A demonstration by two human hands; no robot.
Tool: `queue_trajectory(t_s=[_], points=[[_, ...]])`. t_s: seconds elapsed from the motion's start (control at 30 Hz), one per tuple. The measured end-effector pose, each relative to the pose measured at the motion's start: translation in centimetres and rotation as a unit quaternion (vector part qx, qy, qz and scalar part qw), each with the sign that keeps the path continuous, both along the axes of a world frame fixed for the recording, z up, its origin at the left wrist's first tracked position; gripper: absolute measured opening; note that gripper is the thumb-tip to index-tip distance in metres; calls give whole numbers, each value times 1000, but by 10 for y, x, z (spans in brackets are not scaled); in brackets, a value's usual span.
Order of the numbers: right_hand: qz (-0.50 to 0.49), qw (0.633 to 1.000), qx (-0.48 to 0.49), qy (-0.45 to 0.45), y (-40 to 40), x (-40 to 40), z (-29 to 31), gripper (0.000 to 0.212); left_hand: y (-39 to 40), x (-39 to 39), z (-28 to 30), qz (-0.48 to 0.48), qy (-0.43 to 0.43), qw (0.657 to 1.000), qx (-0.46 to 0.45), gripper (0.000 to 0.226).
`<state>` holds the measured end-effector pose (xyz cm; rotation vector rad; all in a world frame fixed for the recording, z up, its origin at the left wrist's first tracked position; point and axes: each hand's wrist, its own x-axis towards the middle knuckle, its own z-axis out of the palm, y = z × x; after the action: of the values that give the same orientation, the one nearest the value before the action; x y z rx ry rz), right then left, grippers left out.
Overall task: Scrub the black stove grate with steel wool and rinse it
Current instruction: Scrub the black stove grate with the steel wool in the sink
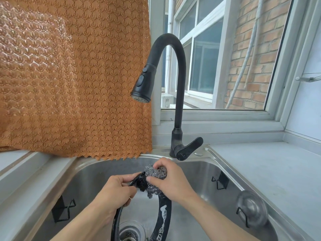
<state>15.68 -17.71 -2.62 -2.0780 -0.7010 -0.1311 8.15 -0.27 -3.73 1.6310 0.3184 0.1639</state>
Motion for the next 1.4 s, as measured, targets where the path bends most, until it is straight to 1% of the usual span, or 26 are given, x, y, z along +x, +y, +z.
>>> queue_trajectory(t_s=[0.1, 0.27, 0.37, 0.47, 0.67, 0.8, 0.93, 1.07, 1.1, 1.17, 1.27, 1.33, 1.4], points=[[55, 997, -21, -53, 2, -2, -1, 28, 2, 2, -2, 16, 6, 1000, 9, 53], [109, 989, -45, -92, 0, -1, -1, 29, 3, 4, -4, 25, 11, 999, 24, 53], [98, 986, -57, -122, 0, -3, -3, 34, 1, 1, 0, 18, 6, 999, 28, 55], [45, 988, -56, -139, 1, -2, -4, 42, -1, -1, 3, 7, -2, 999, 37, 57], [-37, 992, -66, -98, -5, 12, -13, 40, -2, -3, 5, -15, -4, 999, 35, 62], [-86, 992, -87, -35, -9, 20, -18, 39, -2, -3, 5, -18, -4, 1000, 18, 63], [-123, 982, -139, 24, -10, 26, -21, 42, -2, -3, 3, -20, -6, 1000, 18, 63], [-158, 966, -186, 89, -12, 30, -24, 59, 1, 0, 0, -19, -1, 1000, 11, 65], [-165, 962, -191, 104, -13, 31, -24, 59, 1, 2, -1, -15, -2, 1000, 10, 66], [-175, 958, -193, 121, -15, 29, -20, 52, 0, 3, -2, -1, -1, 1000, 13, 66], [-167, 960, -194, 109, -18, 24, -9, 47, 2, 3, 0, 12, 2, 1000, 12, 66], [-121, 974, -147, 120, -15, 21, -7, 47, 3, 3, 0, 11, 1, 1000, 8, 66], [-70, 981, -120, 131, -8, 13, -7, 46, 2, 3, 0, 2, -5, 1000, 5, 67]])
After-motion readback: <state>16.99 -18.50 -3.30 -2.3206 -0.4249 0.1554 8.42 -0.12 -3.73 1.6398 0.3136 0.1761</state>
